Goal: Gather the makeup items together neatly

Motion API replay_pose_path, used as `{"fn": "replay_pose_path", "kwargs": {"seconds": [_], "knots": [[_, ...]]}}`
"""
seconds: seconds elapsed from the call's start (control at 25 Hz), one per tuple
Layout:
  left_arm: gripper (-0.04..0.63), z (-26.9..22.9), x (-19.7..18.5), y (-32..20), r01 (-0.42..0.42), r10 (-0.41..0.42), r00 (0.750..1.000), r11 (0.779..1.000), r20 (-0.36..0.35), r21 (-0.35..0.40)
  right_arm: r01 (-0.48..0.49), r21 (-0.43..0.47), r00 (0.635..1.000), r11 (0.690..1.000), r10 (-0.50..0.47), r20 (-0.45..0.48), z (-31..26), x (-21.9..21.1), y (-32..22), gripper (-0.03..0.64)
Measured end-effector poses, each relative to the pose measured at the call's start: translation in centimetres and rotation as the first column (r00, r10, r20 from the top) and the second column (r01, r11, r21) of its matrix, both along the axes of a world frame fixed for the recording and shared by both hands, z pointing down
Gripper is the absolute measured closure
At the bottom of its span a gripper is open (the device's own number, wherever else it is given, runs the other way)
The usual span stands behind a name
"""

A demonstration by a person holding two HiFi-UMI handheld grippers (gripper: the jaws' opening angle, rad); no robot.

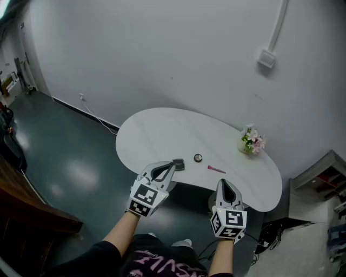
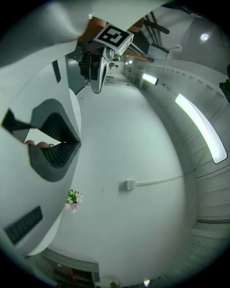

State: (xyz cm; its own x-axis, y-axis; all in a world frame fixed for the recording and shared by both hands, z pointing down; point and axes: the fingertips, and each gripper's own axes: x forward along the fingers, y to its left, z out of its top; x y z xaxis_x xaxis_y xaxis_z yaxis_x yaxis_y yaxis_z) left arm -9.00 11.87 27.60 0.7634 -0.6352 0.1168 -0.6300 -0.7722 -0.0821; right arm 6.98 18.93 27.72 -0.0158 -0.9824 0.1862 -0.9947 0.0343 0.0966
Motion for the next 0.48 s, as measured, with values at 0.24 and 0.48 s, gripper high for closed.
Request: {"fn": "replay_pose_path", "kwargs": {"seconds": [0.24, 0.48], "knots": [[0.583, 0.5, -0.4, -0.3, 0.0, 0.0, 1.0, 1.0, 0.01, -0.006, 0.001, 0.01, 0.999, 1.0, -0.001, -0.036, 0.0, -0.7, -0.1, 0.554], [0.583, 0.8, -0.4, -0.4, -0.008, 0.008, 1.0, 1.0, 0.013, -0.009, 0.008, 0.005, 0.999, 1.0, -0.008, -0.039, 0.2, -1.1, -0.4, 0.554]]}}
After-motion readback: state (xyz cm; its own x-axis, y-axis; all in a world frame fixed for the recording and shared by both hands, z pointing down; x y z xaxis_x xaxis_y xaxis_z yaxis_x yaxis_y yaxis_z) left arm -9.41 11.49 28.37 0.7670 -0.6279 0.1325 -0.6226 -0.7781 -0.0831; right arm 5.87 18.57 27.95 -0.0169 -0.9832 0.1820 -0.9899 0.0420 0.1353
